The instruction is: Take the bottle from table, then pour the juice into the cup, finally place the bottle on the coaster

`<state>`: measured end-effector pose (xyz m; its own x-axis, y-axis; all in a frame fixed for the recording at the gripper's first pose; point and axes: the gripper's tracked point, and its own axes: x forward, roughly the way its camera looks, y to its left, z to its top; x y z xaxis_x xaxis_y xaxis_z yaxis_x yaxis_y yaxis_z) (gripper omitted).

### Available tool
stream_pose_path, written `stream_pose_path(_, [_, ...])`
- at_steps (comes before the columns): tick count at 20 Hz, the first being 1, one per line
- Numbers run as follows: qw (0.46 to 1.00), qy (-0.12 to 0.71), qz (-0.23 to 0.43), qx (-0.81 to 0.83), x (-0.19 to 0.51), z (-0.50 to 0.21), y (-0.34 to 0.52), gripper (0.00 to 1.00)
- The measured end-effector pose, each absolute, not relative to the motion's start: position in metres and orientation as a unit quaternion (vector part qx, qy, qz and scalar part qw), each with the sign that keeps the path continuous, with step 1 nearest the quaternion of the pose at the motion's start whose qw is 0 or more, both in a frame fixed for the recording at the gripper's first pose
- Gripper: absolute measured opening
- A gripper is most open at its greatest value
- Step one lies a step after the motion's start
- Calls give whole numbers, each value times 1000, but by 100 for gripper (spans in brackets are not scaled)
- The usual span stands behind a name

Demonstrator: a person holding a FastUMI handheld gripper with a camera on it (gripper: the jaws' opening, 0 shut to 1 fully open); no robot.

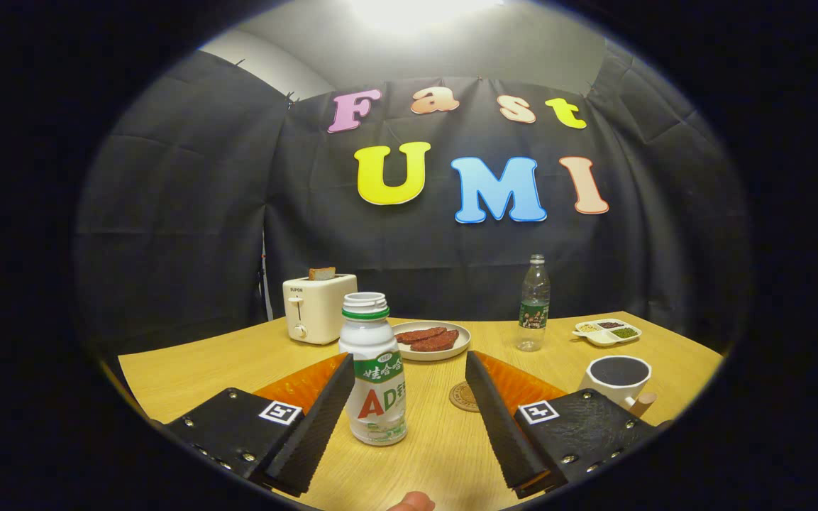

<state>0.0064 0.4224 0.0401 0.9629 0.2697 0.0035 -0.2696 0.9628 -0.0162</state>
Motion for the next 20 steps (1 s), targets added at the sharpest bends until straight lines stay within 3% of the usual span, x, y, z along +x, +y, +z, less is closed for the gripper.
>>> stream_pose_path(16, [992,32,123,6,63,1,467,95])
stream_pose_path(17, [992,35,122,8,66,-2,466,88])
stream_pose_path(20, [993,31,116,5,70,-2,468,80])
